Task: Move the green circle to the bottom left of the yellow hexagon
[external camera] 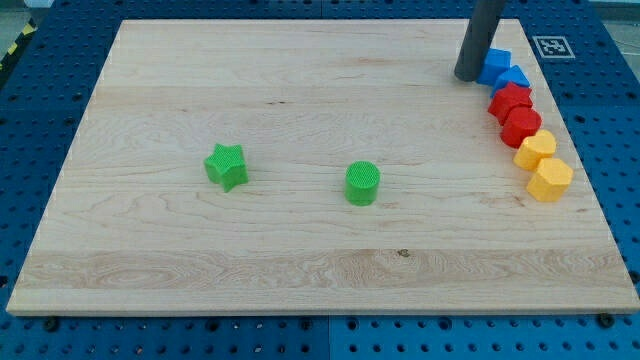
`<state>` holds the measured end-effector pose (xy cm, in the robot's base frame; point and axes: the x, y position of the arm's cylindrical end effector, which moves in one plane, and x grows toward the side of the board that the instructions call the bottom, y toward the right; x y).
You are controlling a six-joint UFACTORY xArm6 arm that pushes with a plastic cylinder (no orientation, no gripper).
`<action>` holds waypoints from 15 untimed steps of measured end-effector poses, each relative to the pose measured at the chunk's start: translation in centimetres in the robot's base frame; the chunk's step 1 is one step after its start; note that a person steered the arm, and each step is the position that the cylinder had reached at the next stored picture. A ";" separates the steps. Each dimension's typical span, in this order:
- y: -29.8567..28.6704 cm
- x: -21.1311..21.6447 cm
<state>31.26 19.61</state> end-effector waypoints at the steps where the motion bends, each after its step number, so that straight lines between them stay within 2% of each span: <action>1: 0.3 -0.1; 3: -3.7 -1.2; 5: -11.5 -0.9; 7: -12.1 -0.6; 10: -12.1 3.9; 12: -14.7 4.3; 15: -14.7 4.6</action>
<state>35.84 4.92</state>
